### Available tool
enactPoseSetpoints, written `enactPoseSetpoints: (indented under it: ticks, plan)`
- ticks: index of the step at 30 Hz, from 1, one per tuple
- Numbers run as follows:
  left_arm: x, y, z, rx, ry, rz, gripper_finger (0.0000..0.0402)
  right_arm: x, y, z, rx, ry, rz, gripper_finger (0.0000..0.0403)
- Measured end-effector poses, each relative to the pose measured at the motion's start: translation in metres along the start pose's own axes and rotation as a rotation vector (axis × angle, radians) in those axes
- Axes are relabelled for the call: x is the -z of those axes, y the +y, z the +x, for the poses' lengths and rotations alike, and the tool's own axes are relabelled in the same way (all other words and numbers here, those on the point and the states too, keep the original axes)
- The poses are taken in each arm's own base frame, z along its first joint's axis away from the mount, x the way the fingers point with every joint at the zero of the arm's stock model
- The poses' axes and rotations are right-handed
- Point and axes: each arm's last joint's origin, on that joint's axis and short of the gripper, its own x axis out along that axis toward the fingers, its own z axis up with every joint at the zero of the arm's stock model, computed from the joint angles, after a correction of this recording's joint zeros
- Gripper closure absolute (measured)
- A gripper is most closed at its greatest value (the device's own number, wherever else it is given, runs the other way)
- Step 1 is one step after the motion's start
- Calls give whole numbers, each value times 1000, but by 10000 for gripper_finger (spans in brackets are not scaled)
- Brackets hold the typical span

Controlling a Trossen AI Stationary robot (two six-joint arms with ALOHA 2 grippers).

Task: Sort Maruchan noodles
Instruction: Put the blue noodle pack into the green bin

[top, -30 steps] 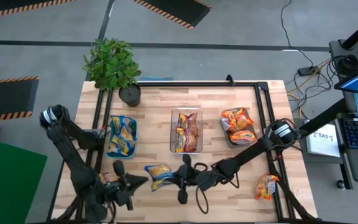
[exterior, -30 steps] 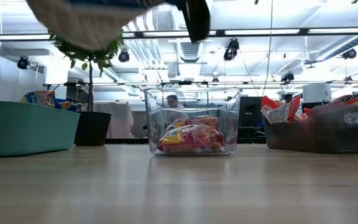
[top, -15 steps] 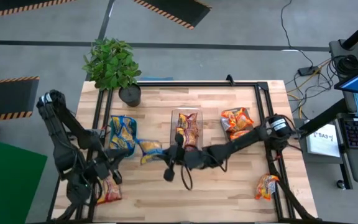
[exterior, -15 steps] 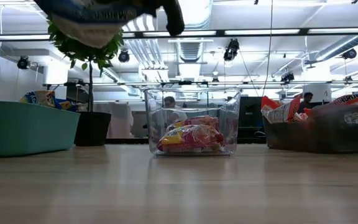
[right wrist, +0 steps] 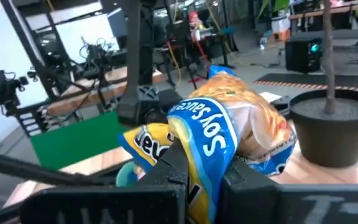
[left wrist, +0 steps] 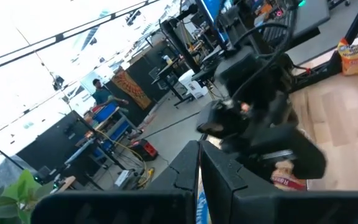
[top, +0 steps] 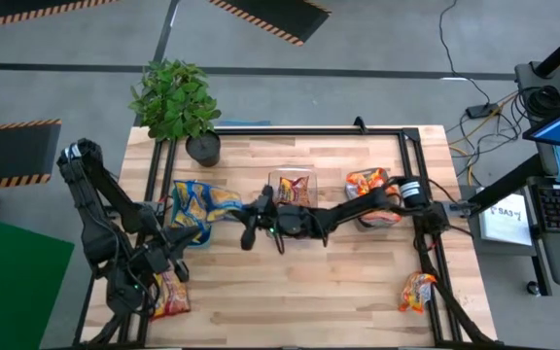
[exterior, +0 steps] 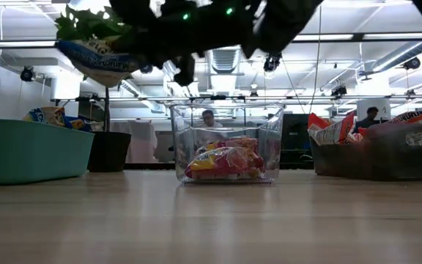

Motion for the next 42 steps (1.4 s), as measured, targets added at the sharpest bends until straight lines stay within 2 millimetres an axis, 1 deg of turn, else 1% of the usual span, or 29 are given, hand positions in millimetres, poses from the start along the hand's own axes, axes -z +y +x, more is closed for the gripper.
enactPoseSetpoints:
  ticks: [2,4,12,15,19,25,30,35,38,42]
  plan:
    - [1,0,0,0,0,15,402,-1,-3,10,-16,-11,6,390]
    - [2,1,0,-1,1,32,402,-1,0,21,-52,-24,11,390]
    - [3,1,1,-3,2,71,402,12,14,71,-45,39,-83,390]
    - [3,1,1,-3,2,79,402,17,19,86,-31,70,-98,390]
    - [3,2,1,-3,2,87,402,22,21,100,-14,136,-125,390]
    - [3,2,1,-3,3,92,402,20,16,111,68,205,-158,390]
    - [3,2,1,-3,3,97,402,27,16,113,58,200,-142,390]
    - [3,2,1,-5,4,97,402,28,17,113,29,196,-123,387]
    - [3,2,1,-6,5,97,402,29,15,113,33,202,-120,364]
    - [3,2,2,-6,5,97,402,29,13,114,39,210,-120,315]
